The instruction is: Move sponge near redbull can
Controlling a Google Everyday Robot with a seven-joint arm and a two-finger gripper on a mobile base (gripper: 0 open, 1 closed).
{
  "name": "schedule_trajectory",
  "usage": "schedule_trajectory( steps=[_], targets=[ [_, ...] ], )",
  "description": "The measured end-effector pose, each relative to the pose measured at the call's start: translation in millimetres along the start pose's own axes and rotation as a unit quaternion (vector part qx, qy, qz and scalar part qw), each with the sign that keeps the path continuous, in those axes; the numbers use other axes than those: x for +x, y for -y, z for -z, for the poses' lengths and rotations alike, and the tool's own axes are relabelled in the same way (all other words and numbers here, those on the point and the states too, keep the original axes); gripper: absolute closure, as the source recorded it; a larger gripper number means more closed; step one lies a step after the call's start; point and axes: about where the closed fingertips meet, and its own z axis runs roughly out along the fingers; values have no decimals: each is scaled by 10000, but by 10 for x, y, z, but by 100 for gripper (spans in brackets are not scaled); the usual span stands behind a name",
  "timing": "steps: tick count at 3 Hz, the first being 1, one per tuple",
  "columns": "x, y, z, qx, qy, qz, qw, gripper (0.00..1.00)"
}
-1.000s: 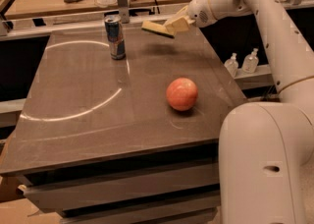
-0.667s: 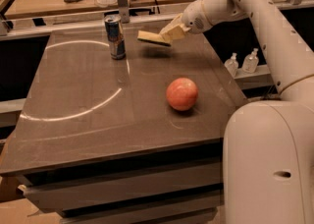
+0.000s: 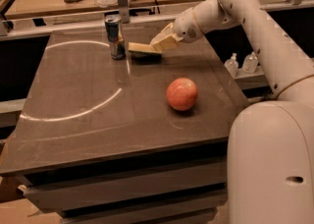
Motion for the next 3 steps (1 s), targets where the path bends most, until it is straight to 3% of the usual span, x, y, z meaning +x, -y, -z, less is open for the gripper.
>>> schedule_trajectory(
  steps=[1,2,3],
  targets=[
    [-48,-129,-103,-242,170,142,9995,43],
    [-46,-187,-143,-307,214,184,9991,20],
    [-10,-199,-83,-219,315,43,9993,0]
  ],
)
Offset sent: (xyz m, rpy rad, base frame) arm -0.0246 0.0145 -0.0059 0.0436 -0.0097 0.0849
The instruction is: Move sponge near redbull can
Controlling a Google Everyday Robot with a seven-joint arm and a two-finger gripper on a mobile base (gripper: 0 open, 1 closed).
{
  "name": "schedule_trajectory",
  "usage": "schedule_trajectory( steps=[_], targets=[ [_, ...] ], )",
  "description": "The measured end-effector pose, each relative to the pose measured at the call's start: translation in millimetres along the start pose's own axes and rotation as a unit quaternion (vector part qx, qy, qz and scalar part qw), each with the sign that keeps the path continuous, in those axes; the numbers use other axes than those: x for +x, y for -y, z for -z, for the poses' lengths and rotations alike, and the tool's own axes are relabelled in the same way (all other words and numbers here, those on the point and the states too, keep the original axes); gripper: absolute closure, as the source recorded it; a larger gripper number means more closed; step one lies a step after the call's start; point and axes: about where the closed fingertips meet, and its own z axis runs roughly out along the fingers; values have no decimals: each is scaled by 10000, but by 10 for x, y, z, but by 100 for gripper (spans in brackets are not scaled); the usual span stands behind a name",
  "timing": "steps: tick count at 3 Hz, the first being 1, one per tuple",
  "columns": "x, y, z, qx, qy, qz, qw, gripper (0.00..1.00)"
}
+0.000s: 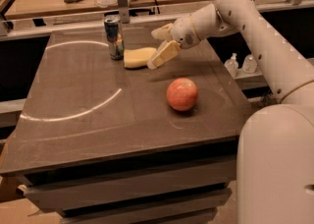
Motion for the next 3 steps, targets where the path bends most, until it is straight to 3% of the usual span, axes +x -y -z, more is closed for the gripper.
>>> schedule_trajectory(
  steps=[1,2,3],
  targets=[
    [96,219,310,710,200,-386,9965,0],
    [180,594,811,1808,383,-623,9808,0],
    [162,629,796,1857,411,-610,9798,0]
  ],
)
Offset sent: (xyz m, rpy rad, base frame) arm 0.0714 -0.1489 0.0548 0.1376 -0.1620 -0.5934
